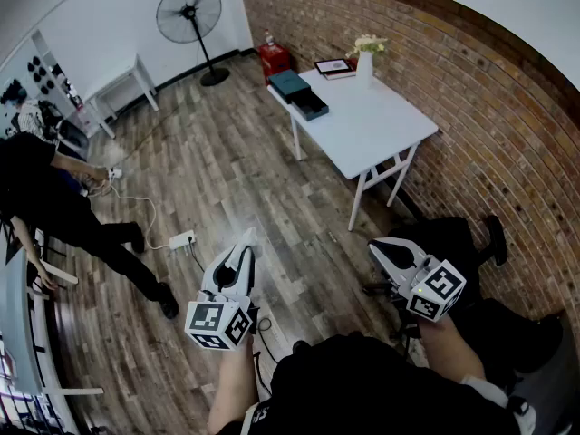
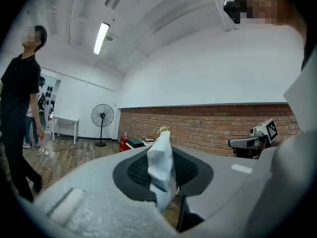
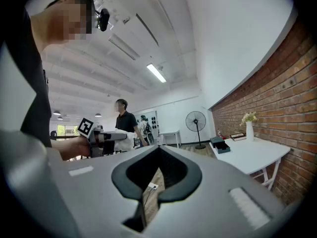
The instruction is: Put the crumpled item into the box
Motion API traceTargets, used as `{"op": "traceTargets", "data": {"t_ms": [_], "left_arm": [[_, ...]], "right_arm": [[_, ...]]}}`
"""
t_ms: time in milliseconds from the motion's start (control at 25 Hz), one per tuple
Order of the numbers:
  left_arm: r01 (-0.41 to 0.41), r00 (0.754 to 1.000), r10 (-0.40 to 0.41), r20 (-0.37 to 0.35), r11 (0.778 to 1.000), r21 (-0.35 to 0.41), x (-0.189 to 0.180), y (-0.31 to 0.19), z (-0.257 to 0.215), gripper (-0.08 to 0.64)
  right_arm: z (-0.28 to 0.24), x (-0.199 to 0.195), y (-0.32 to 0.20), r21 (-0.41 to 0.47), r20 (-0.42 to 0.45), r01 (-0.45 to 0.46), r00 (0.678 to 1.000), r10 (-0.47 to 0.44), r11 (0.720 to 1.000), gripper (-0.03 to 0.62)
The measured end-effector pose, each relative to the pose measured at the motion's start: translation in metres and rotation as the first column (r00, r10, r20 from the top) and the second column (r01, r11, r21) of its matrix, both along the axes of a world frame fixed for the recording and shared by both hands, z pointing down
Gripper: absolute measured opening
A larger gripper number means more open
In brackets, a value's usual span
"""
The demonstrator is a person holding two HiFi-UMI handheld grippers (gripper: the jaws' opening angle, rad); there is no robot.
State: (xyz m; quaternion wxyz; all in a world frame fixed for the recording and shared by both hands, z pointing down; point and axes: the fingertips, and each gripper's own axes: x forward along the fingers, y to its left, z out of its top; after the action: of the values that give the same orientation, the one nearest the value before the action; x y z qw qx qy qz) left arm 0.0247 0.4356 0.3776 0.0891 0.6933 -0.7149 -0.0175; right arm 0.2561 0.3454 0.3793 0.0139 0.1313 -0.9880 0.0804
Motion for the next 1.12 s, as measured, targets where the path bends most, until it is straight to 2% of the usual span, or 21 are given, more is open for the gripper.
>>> {"op": "traceTargets", "data": {"t_ms": [440, 680, 840, 960, 1120], "left_arm": [[0.009, 1.000, -0.009, 0.001, 1.000, 0.007, -0.026, 0.033, -0.003, 0.071], [0.033, 0.999, -0.033, 0.001, 0.999, 0.001, -0.052, 0.071, 0.003, 0.071], [0.043, 0.999, -0.043, -0.013, 0.999, -0.011, -0.069, 0.089, 0.016, 0.071], [0.042, 0.999, -0.042, -0.012, 0.999, -0.009, -0.078, 0.095, 0.019, 0.071], [0.049, 0.999, -0.049, -0.022, 0.999, -0.009, -0.094, 0.097, 0.024, 0.071]], "right_arm": [[-0.002, -0.036, 0.028, 0.003, -0.006, 0.024, 1.000, -0.024, 1.000, -0.003], [0.008, -0.079, 0.055, -0.018, -0.016, 0.072, 0.997, -0.073, 0.997, -0.002], [0.015, -0.111, 0.080, -0.014, -0.027, 0.136, 0.990, -0.137, 0.991, -0.002], [0.028, -0.120, 0.093, -0.038, -0.058, 0.164, 0.984, -0.166, 0.986, -0.002], [0.046, -0.125, 0.090, -0.088, -0.086, 0.150, 0.984, -0.158, 0.985, 0.000]]}}
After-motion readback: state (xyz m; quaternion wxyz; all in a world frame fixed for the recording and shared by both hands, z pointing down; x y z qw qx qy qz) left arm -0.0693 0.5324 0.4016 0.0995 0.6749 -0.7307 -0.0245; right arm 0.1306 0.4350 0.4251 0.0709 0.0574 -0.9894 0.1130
